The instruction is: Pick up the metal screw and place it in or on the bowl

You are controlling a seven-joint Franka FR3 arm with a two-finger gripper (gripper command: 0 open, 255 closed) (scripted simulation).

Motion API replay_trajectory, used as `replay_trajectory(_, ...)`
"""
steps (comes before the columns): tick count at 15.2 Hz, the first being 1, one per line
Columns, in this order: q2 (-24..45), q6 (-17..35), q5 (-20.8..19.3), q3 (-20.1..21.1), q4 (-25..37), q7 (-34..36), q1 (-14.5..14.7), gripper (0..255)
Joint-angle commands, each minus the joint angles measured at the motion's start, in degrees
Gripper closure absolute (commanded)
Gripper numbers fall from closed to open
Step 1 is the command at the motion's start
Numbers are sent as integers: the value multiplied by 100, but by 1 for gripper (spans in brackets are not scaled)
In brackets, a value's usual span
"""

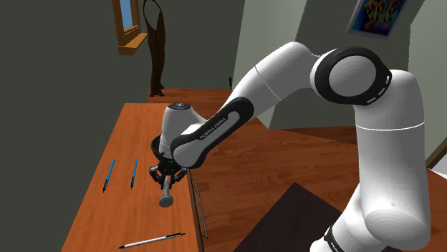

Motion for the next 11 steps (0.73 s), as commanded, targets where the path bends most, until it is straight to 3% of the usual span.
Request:
replay_trajectory(1,0,0,0,0,0,0,0,255)
replay_trajectory(11,-344,-349,152,117,15,-79,-92,255)
